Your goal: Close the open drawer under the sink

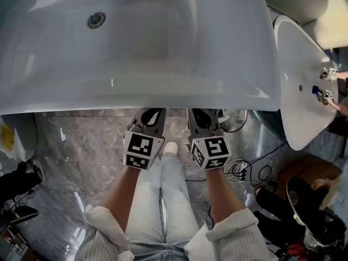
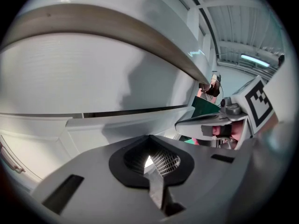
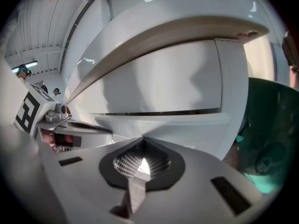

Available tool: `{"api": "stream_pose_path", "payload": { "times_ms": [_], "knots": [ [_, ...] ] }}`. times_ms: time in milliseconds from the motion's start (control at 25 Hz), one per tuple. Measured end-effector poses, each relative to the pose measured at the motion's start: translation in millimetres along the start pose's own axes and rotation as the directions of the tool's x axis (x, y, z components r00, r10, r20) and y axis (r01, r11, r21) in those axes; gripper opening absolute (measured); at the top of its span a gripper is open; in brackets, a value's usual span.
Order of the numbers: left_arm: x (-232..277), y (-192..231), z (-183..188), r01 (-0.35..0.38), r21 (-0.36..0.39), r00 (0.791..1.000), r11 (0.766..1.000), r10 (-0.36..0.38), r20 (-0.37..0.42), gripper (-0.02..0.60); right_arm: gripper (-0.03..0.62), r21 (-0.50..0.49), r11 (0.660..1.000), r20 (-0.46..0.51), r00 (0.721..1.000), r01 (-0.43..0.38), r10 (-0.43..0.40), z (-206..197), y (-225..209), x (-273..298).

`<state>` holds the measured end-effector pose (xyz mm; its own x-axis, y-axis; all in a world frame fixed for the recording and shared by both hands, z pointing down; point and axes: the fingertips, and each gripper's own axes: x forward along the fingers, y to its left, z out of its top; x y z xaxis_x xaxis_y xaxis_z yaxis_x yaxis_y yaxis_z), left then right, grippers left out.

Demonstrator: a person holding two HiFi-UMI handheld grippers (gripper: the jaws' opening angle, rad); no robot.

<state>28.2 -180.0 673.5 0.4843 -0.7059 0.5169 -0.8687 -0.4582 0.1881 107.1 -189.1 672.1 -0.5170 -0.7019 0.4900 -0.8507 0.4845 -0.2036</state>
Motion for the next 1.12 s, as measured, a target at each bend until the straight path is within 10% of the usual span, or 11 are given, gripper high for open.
{"api": "stream_pose_path", "payload": {
  "times_ms": [1120],
  "knots": [
    [-5,-25,27,0.041,0.017,0.998,0.999,-0.042,0.048,0.015,0.009,0.016,1.0,0.002,1.0,0.019,-0.019,8,4,-14]
  ]
}}
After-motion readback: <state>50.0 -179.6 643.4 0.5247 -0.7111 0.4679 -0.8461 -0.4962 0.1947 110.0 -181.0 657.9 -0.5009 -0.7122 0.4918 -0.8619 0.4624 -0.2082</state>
